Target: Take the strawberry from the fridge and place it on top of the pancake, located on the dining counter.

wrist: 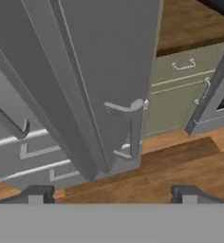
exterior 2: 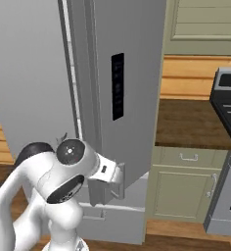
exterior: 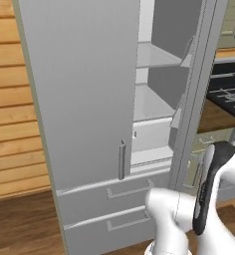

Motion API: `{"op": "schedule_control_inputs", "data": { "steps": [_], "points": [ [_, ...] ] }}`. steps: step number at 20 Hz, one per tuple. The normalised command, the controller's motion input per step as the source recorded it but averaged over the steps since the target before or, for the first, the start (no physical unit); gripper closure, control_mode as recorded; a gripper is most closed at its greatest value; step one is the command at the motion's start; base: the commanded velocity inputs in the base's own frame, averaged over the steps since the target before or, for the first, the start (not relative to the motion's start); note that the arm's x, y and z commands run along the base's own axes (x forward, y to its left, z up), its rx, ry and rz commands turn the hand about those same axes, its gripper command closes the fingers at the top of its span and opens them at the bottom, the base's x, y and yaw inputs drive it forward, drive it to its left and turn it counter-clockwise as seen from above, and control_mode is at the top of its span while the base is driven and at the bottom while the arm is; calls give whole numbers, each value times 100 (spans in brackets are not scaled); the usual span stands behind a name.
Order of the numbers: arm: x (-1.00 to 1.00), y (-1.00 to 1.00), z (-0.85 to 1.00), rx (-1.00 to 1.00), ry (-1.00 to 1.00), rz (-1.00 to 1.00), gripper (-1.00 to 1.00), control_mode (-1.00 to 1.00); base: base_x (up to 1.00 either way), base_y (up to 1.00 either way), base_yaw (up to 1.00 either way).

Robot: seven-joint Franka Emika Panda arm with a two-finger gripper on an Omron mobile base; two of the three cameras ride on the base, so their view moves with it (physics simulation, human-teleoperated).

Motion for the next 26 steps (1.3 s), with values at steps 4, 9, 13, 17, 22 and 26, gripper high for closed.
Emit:
{"op": "schedule_control_inputs", "data": {
  "steps": [4, 9, 13, 17, 22, 26],
  "points": [
    [0, 100, 41, -57, 42, -2, -100, -100, 0, 0, 0],
    [10, 100, 17, -61, 57, 0, -100, -100, 0, 0, 0],
    [45, 78, -4, -49, 54, 0, -100, -100, 0, 0, 0],
    [84, -9, -24, -29, 21, 0, -100, -100, 0, 0, 0],
    [86, -65, -14, -4, -9, 0, -100, -100, 0, 0, 0],
    [-38, -40, 0, -3, -5, -8, -100, -100, 0, 0, 0]
  ]
}}
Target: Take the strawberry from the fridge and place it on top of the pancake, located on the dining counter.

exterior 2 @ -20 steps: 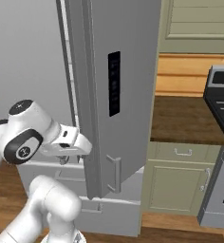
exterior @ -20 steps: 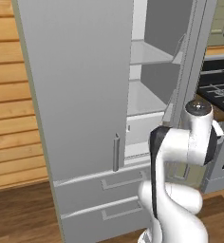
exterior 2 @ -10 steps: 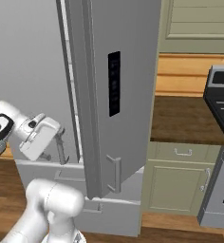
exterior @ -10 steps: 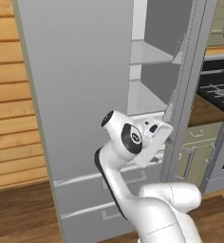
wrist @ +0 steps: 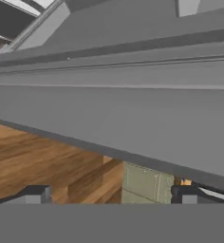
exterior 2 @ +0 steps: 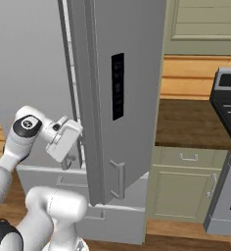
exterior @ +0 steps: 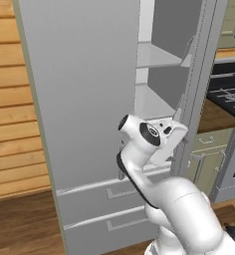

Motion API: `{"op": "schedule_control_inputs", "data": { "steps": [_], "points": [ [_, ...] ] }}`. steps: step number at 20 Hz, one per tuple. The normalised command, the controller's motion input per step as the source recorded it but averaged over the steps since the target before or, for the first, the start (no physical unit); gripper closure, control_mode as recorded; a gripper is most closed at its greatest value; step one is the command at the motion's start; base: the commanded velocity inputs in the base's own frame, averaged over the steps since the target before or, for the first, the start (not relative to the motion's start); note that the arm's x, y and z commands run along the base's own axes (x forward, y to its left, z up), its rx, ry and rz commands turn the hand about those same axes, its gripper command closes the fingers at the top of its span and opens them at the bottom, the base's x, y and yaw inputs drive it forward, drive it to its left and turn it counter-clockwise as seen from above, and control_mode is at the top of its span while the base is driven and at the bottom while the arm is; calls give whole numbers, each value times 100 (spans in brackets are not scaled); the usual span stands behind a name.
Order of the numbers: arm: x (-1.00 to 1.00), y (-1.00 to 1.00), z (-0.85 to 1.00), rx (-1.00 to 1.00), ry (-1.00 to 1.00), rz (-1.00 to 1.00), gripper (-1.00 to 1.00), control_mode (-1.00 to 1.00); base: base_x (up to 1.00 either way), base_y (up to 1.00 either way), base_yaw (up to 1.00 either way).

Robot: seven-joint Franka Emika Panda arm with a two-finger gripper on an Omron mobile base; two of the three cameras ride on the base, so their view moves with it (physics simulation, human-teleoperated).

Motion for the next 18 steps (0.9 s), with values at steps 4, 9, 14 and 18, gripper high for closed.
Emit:
{"op": "schedule_control_inputs", "data": {
  "steps": [4, 9, 14, 18],
  "points": [
    [-67, -68, 0, -1, 0, -18, -100, -100, 0, 0, 0],
    [-30, 56, 0, -25, -14, -1, -100, -100, 0, 0, 0],
    [44, 82, 10, -27, -8, 8, -100, -100, 0, 0, 0],
    [98, -10, 0, -9, -8, 0, -100, -100, 0, 0, 0]
  ]
}}
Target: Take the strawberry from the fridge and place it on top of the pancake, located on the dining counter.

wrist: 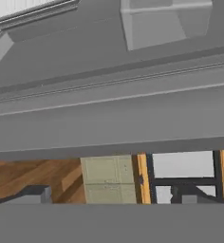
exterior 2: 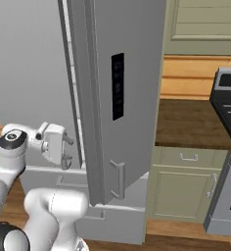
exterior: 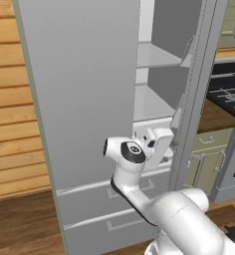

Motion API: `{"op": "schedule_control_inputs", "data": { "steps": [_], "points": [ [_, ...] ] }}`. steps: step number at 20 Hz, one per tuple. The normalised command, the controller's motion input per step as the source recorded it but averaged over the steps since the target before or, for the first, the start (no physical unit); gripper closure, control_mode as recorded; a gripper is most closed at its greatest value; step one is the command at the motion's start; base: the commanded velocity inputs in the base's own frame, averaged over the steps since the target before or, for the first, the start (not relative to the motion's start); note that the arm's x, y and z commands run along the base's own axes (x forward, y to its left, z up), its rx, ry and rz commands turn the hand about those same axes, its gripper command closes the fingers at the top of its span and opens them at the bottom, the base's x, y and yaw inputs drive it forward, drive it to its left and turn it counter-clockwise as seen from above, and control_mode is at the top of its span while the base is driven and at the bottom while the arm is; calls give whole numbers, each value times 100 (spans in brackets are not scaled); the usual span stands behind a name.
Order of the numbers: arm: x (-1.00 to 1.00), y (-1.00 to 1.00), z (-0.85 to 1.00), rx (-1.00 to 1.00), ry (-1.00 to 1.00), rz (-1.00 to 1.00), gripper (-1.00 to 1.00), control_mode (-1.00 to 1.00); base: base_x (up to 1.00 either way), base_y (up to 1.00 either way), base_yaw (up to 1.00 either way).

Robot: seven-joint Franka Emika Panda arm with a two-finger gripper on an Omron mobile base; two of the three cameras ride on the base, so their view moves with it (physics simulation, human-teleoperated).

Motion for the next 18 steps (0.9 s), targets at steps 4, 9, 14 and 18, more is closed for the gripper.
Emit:
{"op": "schedule_control_inputs", "data": {
  "steps": [4, 9, 14, 18],
  "points": [
    [100, -17, 0, -11, 8, -3, -100, -100, 0, 0, 0],
    [63, -32, 0, -15, 11, -17, -100, -100, 0, 0, 0],
    [-35, -74, -1, -7, -3, -23, -100, -100, 0, 0, 0],
    [-98, -100, 1, 0, -14, -19, -100, -100, 0, 0, 0]
  ]
}}
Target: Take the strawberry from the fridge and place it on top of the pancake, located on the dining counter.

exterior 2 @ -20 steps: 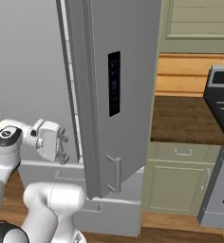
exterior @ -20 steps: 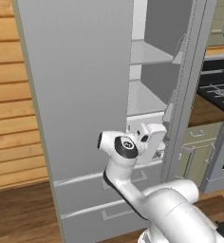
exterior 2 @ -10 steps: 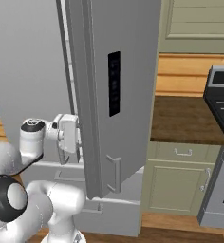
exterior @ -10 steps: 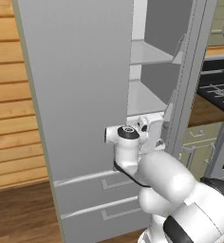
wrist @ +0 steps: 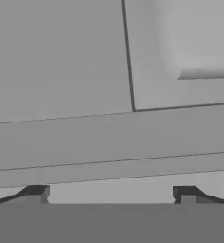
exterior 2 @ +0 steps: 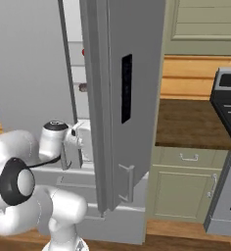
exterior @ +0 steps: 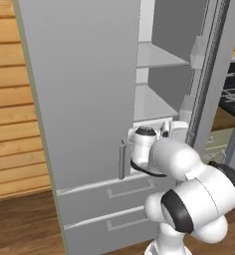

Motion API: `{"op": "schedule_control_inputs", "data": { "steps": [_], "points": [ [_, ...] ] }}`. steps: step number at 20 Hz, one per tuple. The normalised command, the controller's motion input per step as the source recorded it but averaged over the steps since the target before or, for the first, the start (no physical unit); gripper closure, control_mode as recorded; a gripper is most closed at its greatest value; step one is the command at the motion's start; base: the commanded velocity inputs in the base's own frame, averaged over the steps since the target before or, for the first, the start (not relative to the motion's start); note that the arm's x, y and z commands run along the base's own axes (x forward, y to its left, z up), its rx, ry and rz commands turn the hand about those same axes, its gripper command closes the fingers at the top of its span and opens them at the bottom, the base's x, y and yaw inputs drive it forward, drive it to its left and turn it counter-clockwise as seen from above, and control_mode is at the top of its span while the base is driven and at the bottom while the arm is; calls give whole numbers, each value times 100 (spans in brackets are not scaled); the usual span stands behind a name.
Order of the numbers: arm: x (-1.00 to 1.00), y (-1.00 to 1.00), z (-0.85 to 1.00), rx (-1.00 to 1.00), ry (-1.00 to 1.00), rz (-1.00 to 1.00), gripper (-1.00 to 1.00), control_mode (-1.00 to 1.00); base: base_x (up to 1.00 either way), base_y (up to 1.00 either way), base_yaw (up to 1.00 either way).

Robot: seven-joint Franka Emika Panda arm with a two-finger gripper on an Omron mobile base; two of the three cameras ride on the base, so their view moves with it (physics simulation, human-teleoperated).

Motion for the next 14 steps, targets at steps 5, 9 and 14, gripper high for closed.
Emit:
{"op": "schedule_control_inputs", "data": {
  "steps": [5, 9, 14],
  "points": [
    [-45, -100, 14, 6, -17, 1, -100, -100, 0, 0, 0],
    [0, -100, -3, 21, -20, 27, -100, -100, 0, 0, 0],
    [-2, -85, 7, 16, -2, 27, -100, -100, 0, 0, 0]
  ]
}}
